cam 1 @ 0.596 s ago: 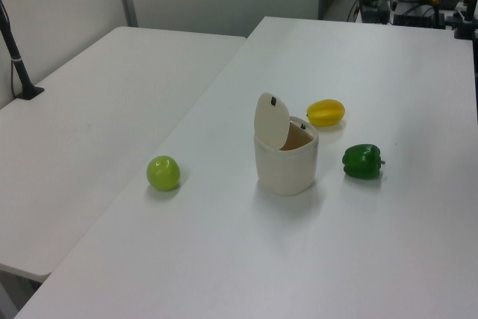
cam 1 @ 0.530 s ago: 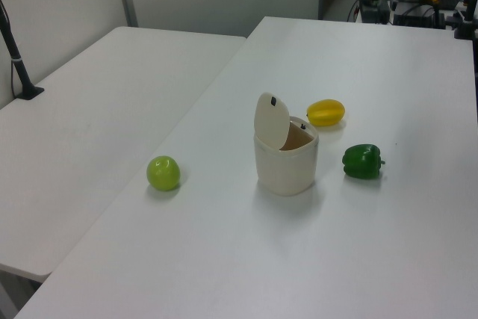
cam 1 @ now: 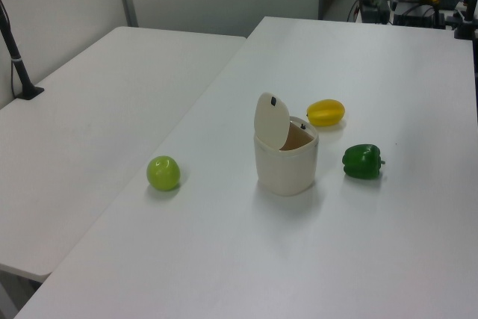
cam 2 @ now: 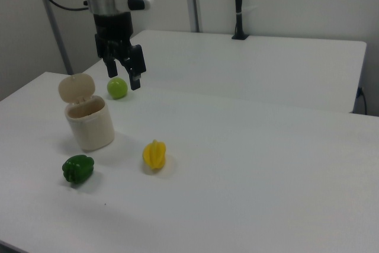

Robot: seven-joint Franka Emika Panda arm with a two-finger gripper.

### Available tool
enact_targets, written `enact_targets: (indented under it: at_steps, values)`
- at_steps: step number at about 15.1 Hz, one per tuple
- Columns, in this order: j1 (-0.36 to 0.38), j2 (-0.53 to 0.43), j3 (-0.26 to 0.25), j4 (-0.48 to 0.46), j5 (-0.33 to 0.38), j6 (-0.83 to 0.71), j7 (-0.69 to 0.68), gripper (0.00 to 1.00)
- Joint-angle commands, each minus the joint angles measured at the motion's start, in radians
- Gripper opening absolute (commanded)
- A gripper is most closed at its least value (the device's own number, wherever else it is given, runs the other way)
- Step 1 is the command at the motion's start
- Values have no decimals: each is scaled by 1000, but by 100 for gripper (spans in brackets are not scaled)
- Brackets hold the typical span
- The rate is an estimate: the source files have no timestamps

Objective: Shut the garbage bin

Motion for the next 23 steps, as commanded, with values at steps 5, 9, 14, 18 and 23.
enact_targets:
  at_steps: [5,9,14,18,23]
  values:
    - [-24,-26,5,-20,53,9,15,100]
    - [-14,-26,6,-24,54,6,18,83]
    - [-14,-24,8,-25,71,8,15,7]
    - [-23,-26,8,-22,71,9,-102,0]
    - [-8,-24,17,-20,74,11,-192,0]
